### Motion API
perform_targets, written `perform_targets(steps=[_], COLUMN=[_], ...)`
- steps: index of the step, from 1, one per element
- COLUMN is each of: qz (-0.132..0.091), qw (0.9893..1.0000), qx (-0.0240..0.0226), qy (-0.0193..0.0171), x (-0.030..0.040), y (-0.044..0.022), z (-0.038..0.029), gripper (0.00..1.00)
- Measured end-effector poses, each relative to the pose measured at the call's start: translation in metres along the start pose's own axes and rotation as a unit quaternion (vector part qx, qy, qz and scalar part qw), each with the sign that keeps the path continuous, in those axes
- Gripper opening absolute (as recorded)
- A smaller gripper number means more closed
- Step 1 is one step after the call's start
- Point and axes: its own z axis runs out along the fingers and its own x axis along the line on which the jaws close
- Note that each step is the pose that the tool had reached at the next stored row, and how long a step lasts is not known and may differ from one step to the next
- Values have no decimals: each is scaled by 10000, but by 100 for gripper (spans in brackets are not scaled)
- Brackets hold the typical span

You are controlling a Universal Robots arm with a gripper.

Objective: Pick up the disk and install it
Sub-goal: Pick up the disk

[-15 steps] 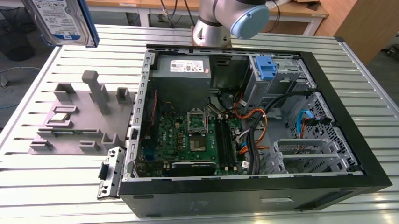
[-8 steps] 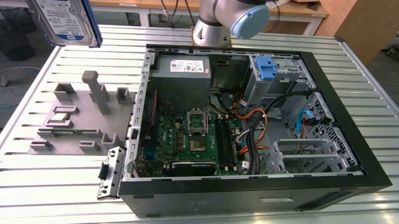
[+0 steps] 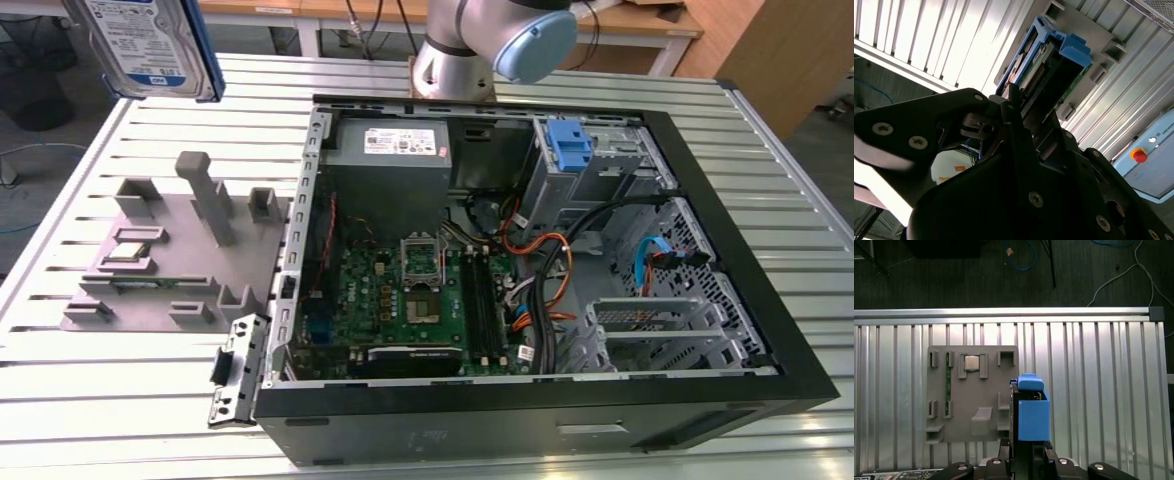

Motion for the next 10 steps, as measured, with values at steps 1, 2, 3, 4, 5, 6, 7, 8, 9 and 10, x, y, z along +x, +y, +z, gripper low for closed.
perform_targets(steps=[1, 2, 3, 4, 5, 6, 7, 8, 9, 10], qz=[0, 0, -1, -1, -1, -1, -1, -1, -1, -1], qw=[10000, 10000, 10000, 10000, 10000, 10000, 10000, 10000, 10000, 10000], qx=[0, 0, 0, 0, 0, -1, -1, -1, -1, -1], qy=[-2, -4, -8, -11, -13, -15, -17, -19, -21, -23], x=[0, 0, 0, 0, 0, 0, -1, -1, -1, -1], y=[0, -1, -2, -4, -8, -11, -14, -19, -23, -28], z=[0, 0, 0, 0, 0, -1, -1, -1, -1, -1], gripper=[35, 35, 35, 35, 35, 35, 35, 35, 35, 35])
